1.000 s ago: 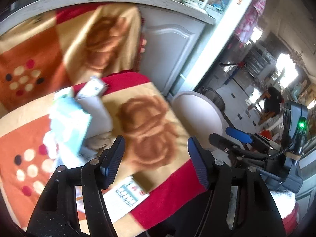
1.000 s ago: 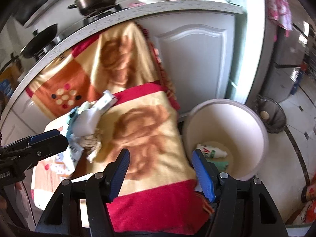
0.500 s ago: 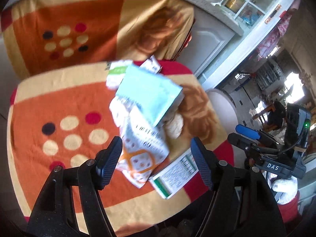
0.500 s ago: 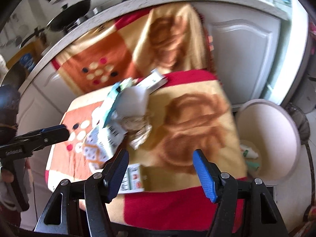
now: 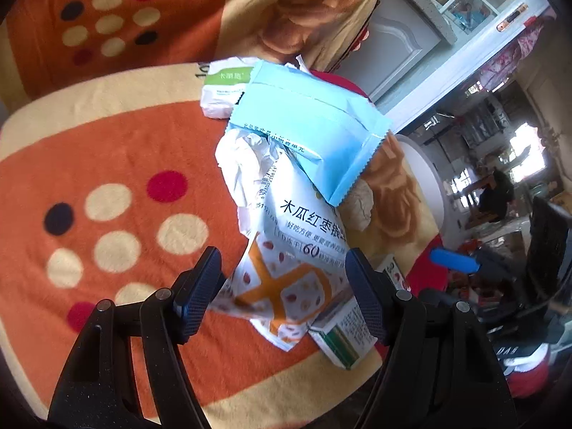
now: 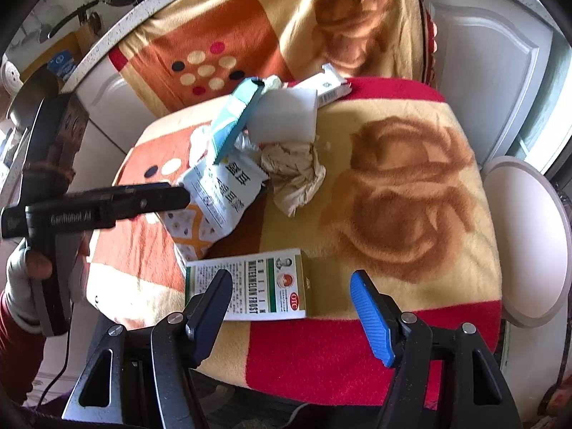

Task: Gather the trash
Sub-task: 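Move both open tools back over the cluttered chair seat, then grasp the white snack bag with left tool while right tool grasps Watermelon Frost box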

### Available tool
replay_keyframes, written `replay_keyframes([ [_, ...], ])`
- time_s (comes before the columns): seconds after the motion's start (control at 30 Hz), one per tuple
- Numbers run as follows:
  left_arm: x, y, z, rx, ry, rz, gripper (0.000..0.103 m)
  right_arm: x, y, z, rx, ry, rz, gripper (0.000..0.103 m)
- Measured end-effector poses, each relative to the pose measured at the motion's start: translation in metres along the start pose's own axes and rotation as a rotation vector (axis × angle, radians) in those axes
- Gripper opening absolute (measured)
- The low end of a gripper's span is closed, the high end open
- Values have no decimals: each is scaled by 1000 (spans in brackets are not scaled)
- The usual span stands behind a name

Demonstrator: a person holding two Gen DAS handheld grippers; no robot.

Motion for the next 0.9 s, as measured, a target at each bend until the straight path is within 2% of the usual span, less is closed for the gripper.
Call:
replay_keyframes([
  [0.2,19,2,7,51,3,-47,70,5,-3,-3,-26,23,-30,67],
  [0.27,21,1,10,72,26,-42,60,7,-3,-9,-53,24,-41,67],
  [0.33,21,1,11,84,52,-42,38,9,-3,-12,-63,16,-55,67],
  [0.43,13,-1,7,86,47,-35,26,12,-9,-15,-71,21,-95,67],
  [0.57,8,-8,3,90,41,-40,25,9,-20,-11,-47,57,-137,67],
  [0.77,4,-13,5,76,44,-38,25,25,-24,-5,58,174,-196,67],
  [0.83,2,-19,3,65,49,-39,25,34,-17,-6,74,153,-187,67],
  [0.9,-2,-25,0,51,52,-38,25,39,-4,-7,72,120,-141,67],
])
Point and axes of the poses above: each gripper's, at about its wrist camera, not at the fingertips, and x roughly the way its jaws point, z to its right, y to its top, the point moved 1 cm from there along x, roughly the way its jaws point, and after that the axes turned 3 degrees about z, right-handed, at the moved point
